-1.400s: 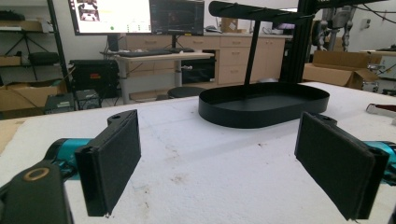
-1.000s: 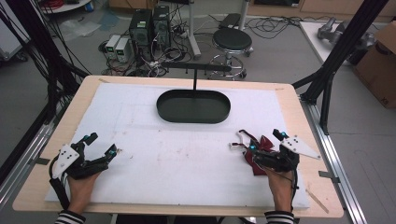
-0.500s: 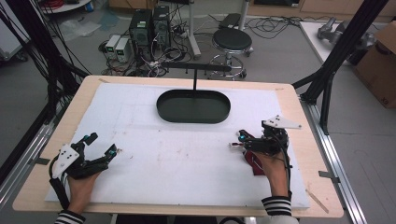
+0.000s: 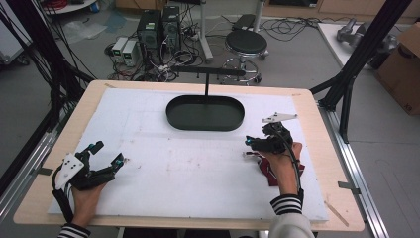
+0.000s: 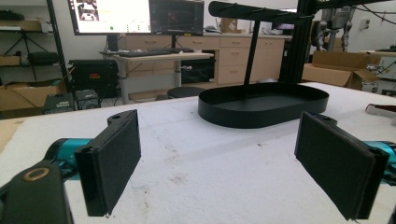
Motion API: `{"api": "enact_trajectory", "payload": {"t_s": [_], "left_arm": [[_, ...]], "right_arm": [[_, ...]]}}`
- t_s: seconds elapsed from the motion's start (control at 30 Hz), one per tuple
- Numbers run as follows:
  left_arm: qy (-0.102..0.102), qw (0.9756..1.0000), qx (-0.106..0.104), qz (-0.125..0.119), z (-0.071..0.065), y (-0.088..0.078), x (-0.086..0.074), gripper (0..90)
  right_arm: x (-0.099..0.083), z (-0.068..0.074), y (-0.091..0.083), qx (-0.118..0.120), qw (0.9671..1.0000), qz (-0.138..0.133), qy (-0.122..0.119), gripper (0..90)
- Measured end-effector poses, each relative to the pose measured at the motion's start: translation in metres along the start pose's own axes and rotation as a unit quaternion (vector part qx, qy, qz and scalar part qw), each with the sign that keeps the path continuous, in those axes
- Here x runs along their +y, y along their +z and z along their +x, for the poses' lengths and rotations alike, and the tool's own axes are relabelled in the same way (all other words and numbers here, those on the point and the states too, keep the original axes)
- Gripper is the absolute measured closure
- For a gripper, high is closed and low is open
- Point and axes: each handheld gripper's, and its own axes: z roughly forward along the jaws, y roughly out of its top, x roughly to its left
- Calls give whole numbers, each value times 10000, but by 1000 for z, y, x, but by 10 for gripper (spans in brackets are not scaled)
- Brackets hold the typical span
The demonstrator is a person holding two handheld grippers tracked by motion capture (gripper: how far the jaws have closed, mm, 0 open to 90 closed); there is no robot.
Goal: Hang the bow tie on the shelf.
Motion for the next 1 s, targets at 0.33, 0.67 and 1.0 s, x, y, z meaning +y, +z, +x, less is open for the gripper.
{"api": "enact_trajectory", "payload": {"t_s": [0.33, 0.67, 1.0], "left_arm": [[-11, 10000, -10, 7, 0, 0, 0, 148], [-9, 10000, -10, 10, 0, 0, 0, 148], [-9, 10000, -18, 7, 0, 0, 0, 149]], "right_arm": [[-3, -8, 17, 37, 9987, 492, 109, 348], [2, -12, 28, -180, 9942, 1022, 284, 405], [11, -11, 42, -197, 9883, 1477, 335, 460]]}}
